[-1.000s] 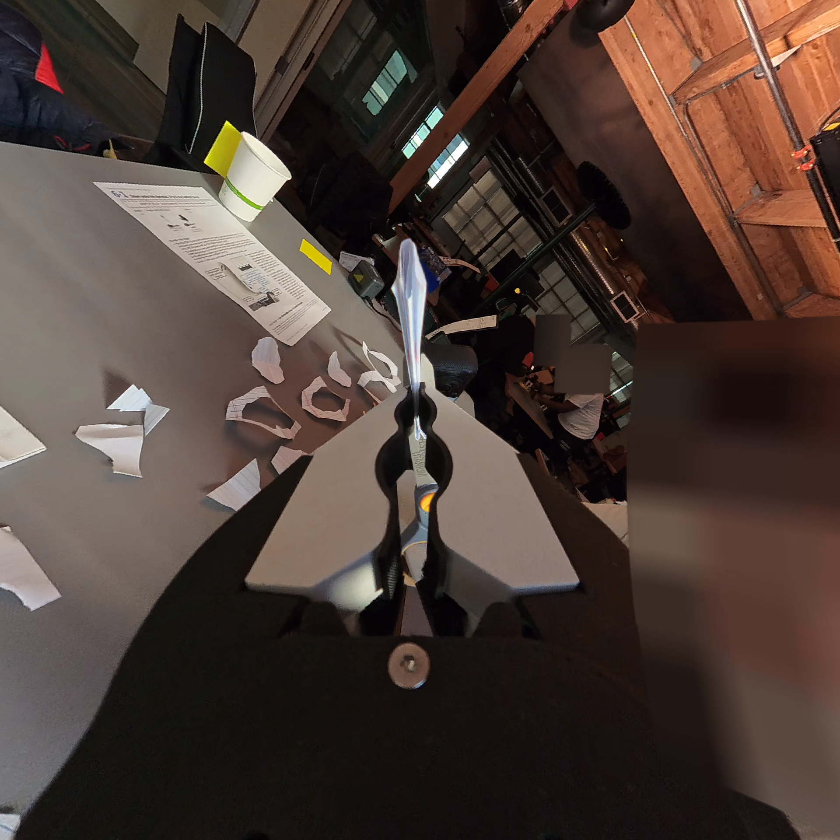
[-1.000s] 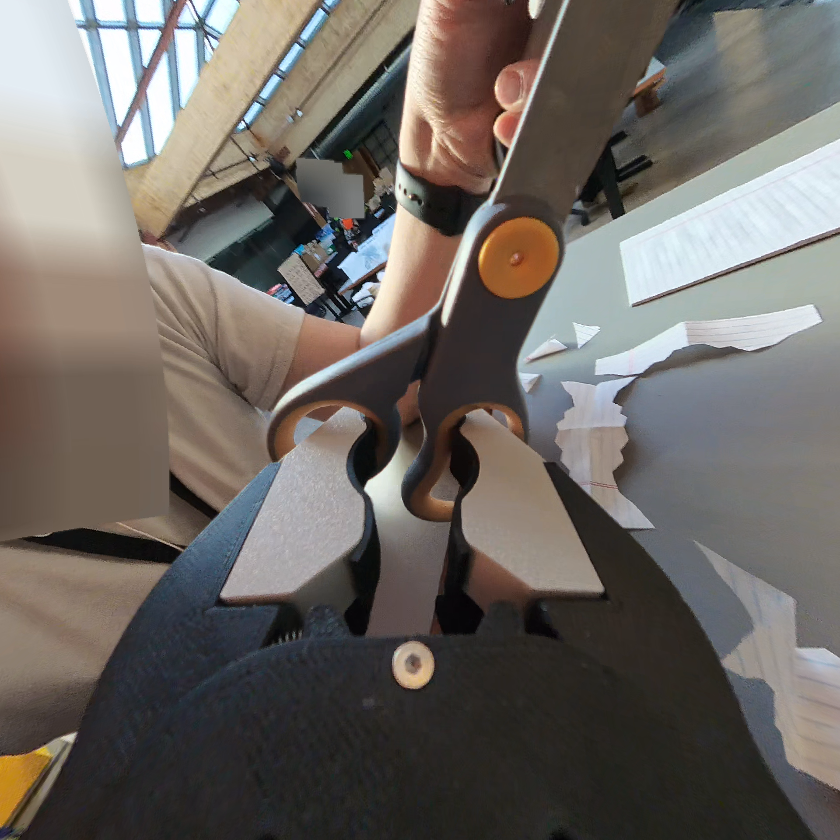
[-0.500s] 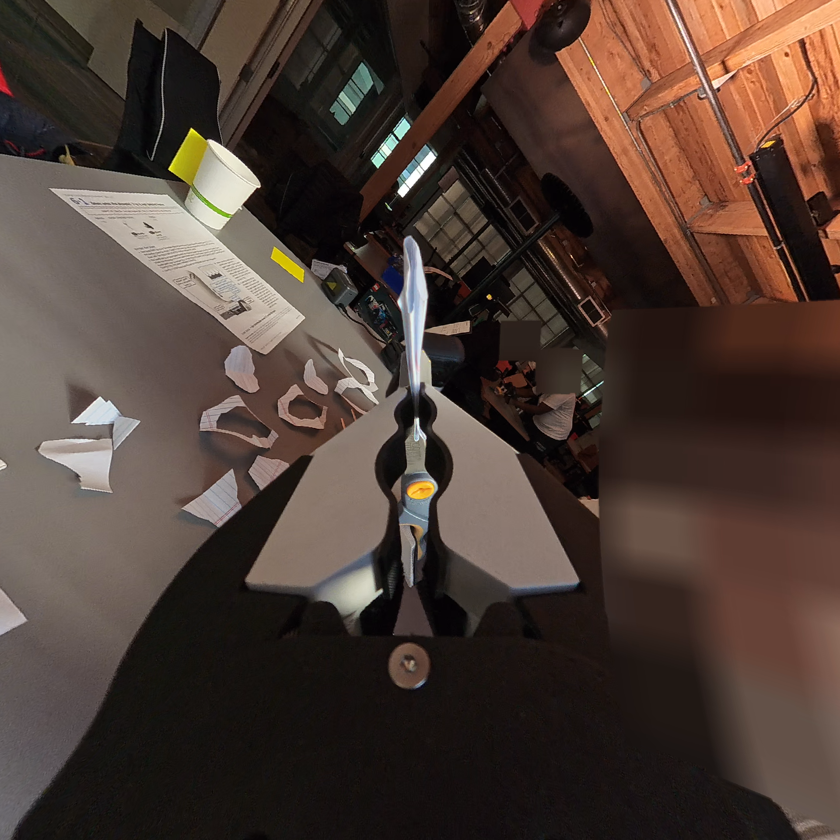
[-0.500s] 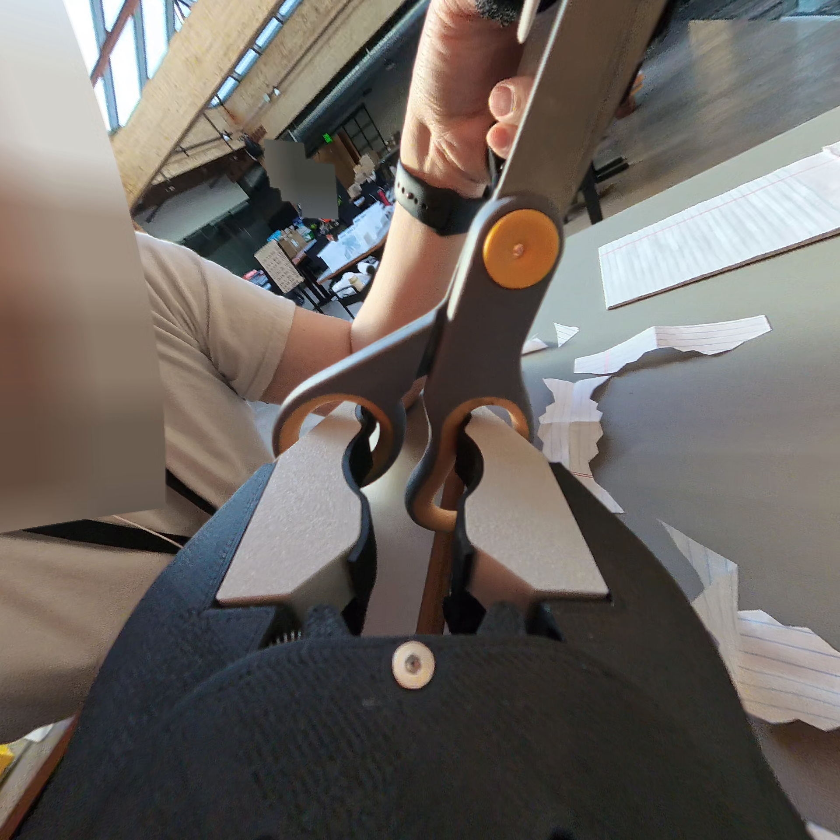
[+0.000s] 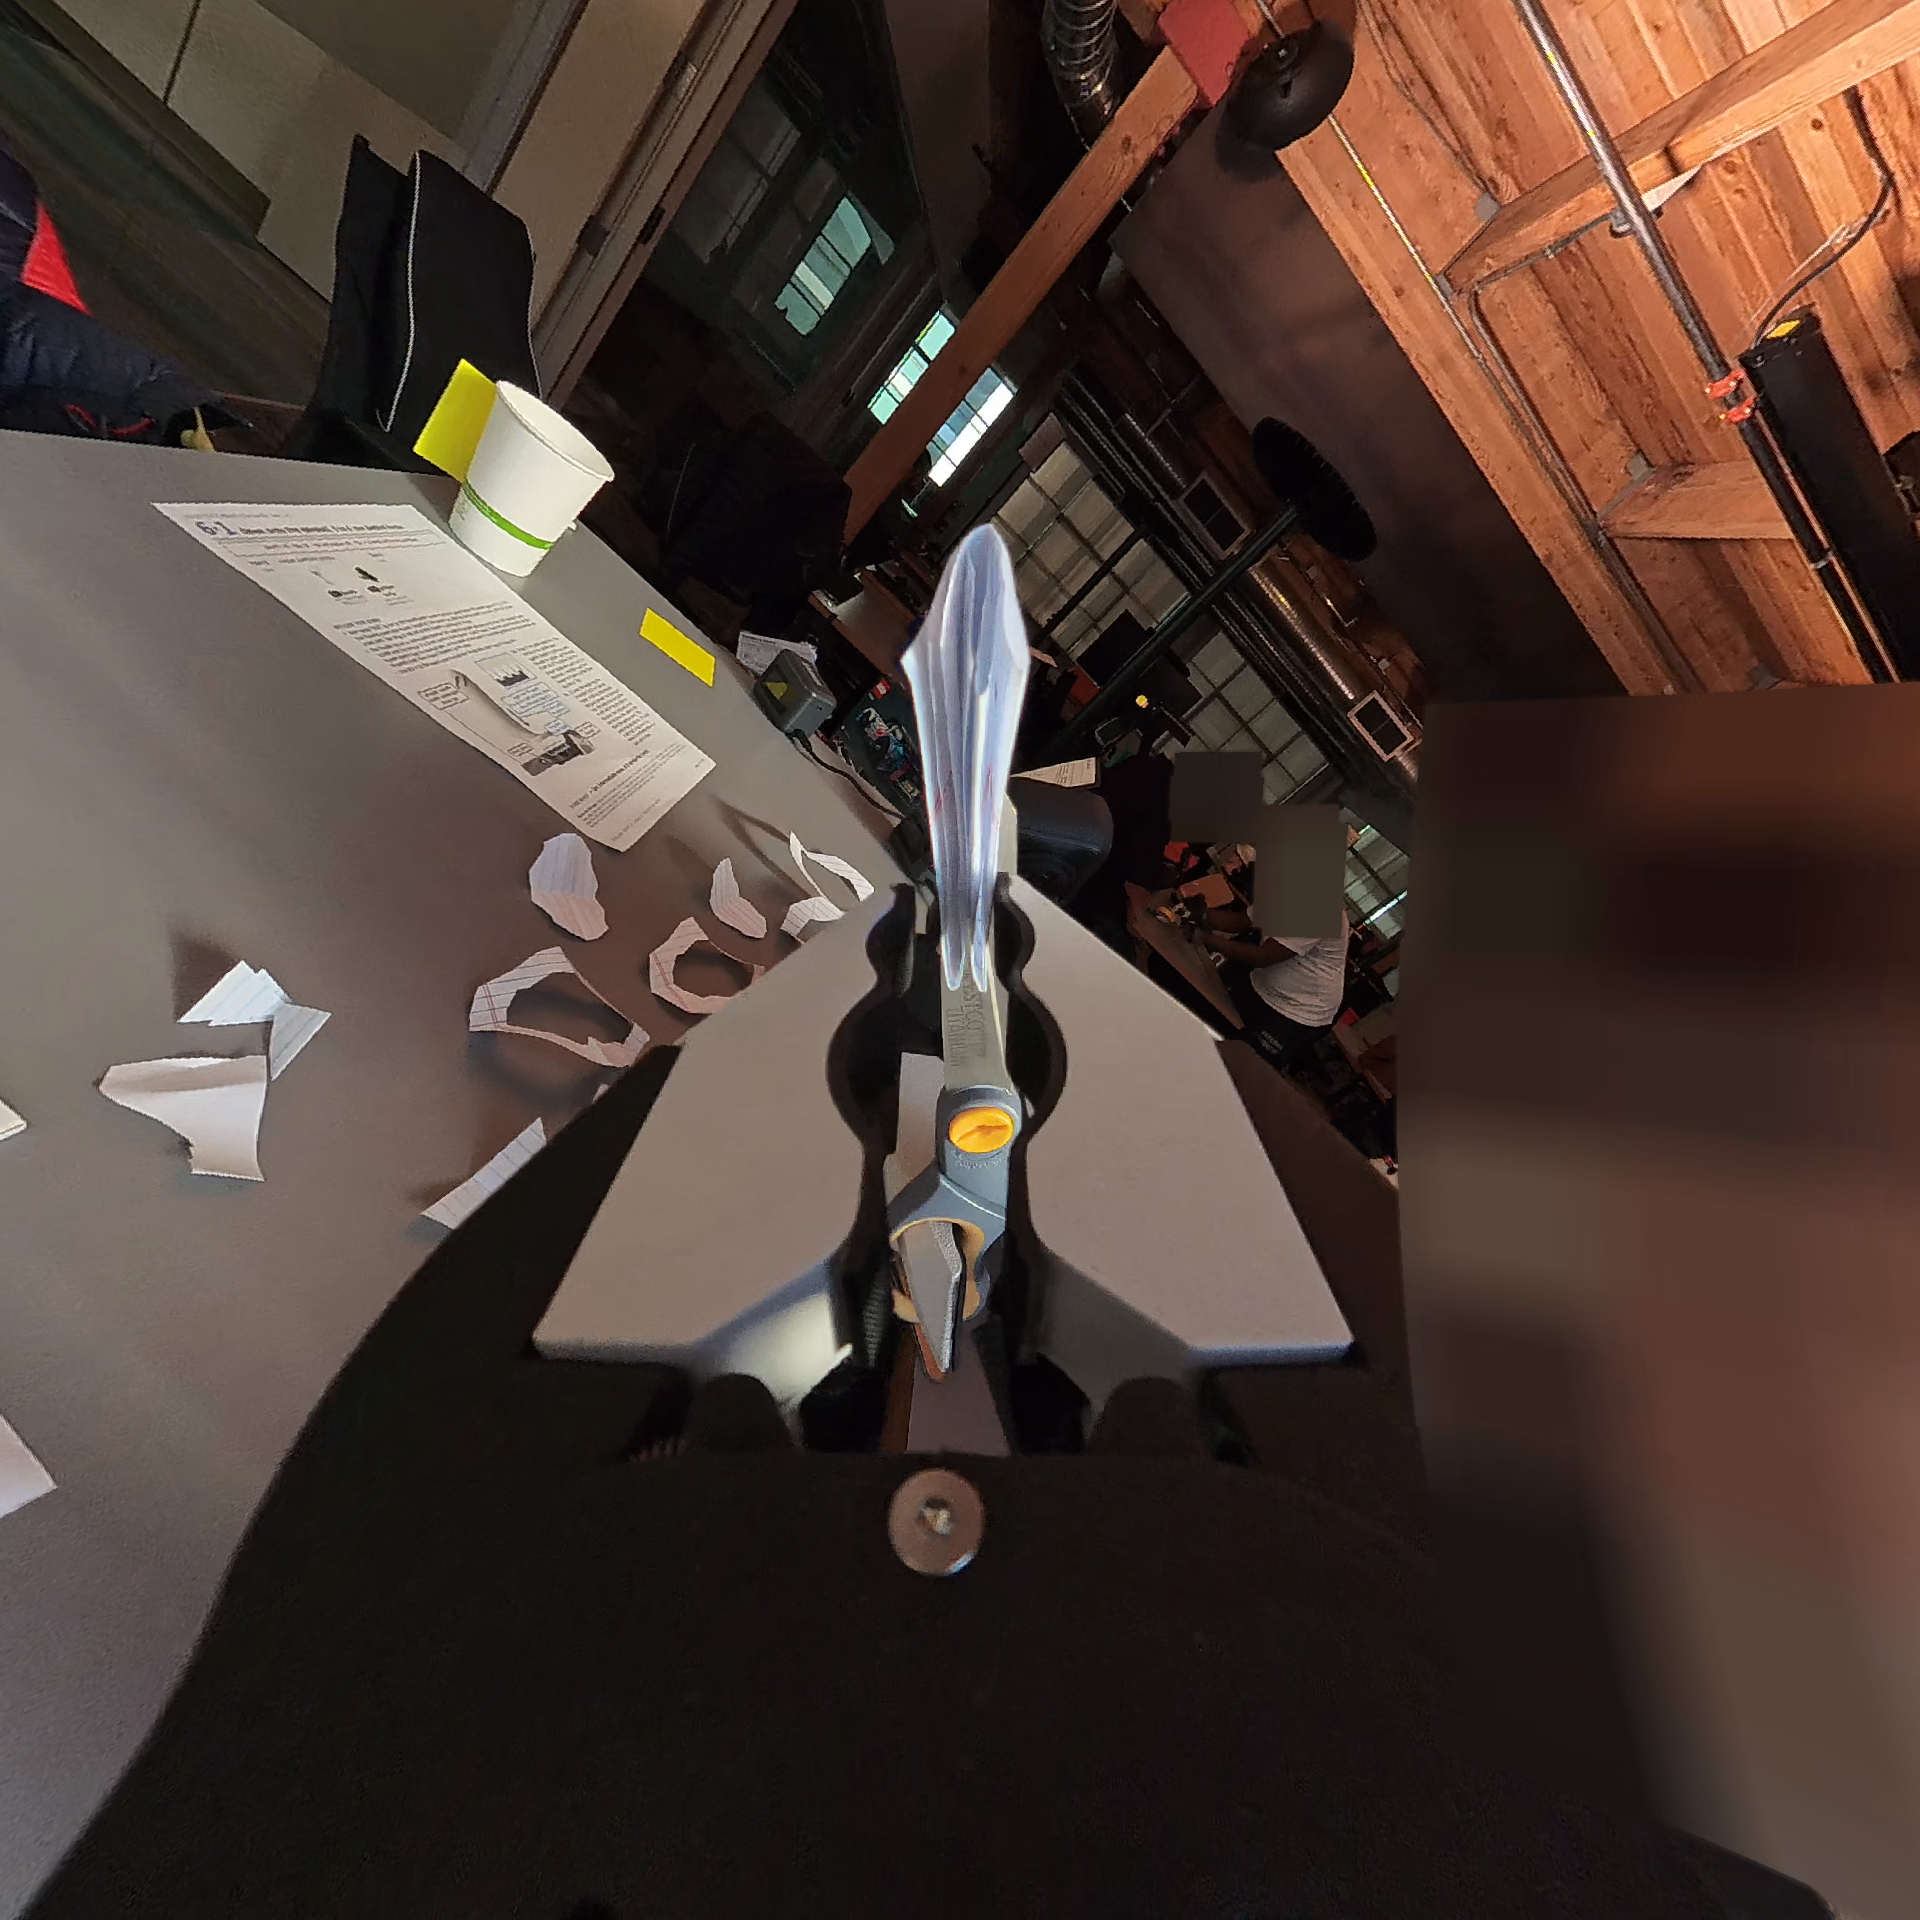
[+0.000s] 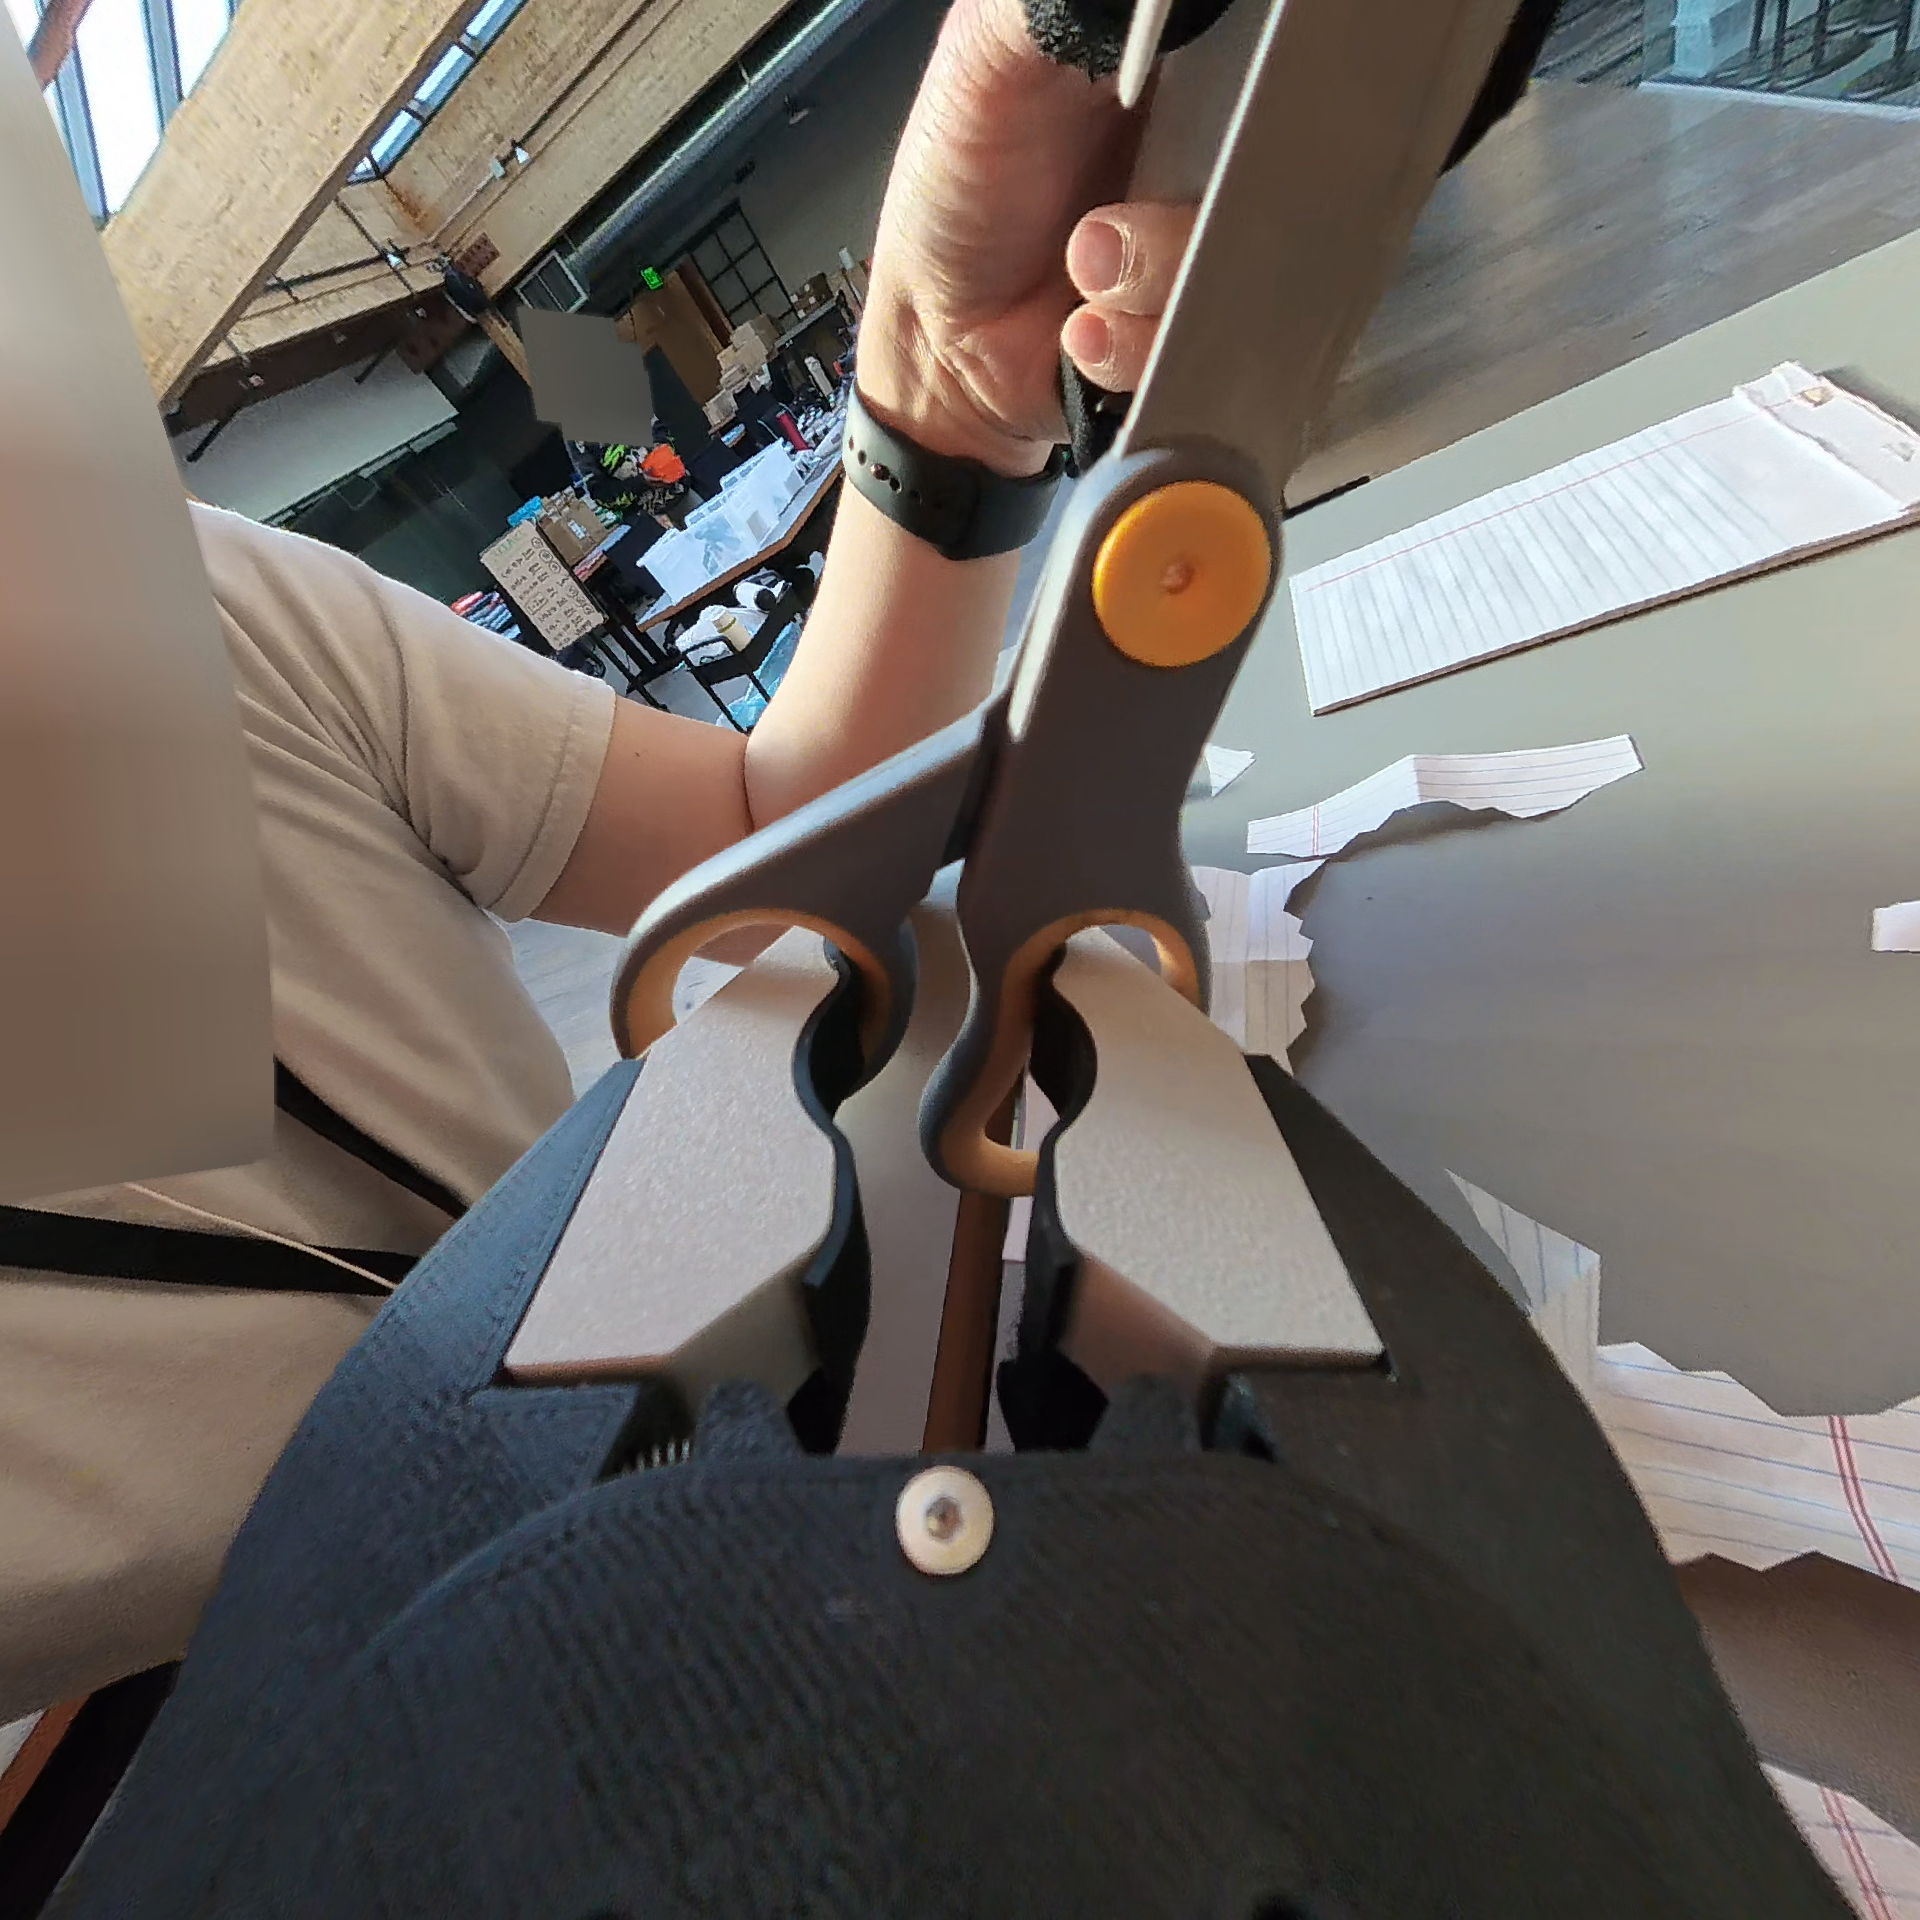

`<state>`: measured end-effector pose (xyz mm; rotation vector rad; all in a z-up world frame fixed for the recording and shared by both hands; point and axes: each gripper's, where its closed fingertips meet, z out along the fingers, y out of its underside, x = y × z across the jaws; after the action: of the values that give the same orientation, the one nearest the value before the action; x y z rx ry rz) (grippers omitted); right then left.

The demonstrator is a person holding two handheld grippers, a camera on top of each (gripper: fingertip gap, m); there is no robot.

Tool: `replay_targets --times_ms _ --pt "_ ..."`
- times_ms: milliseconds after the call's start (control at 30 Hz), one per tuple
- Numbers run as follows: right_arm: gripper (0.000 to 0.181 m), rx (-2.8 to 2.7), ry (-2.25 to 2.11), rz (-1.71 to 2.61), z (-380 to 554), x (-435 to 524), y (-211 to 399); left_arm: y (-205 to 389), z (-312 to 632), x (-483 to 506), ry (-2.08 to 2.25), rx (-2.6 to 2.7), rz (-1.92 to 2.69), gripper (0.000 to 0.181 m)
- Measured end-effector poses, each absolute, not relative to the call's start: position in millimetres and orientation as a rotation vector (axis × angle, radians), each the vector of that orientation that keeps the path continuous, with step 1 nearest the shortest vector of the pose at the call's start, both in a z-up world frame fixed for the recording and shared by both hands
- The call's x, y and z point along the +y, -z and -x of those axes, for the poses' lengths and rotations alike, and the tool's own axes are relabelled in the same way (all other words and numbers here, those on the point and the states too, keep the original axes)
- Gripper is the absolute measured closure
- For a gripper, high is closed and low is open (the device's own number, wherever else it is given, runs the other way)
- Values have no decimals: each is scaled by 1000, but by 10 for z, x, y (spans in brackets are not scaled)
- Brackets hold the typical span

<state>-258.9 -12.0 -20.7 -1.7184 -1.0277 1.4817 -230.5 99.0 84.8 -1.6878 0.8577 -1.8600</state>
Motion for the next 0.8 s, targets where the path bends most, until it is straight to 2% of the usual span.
replay_targets --times_ms 33,233,267,300,500,633,800 --pt "155 -1023 -1497 1710 2588 -125 190 -860 2306 1000 1849 850 1684 165" --pt "155 -1048 -1472 1723 2602 -132 235 -840 2268 989 1817 871 1682 164" --pt "155 -1048 -1471 1727 2605 -130 244 -846 2261 966 1837 883 1672 180" --pt "155 -1043 -1469 1730 2605 -121 255 -847 2256 955 1848 886 1672 181" --pt "153 -1064 -1536 1690 2602 -184 208 -834 2307 933 1831 919 1685 181" --pt "140 -1076 -1546 1669 2555 -208 148 -865 2344 961 1834 902 1670 181" --pt "140 -1107 -1494 1674 2504 -216 125 -889 2291 975 1844 878 1645 181"
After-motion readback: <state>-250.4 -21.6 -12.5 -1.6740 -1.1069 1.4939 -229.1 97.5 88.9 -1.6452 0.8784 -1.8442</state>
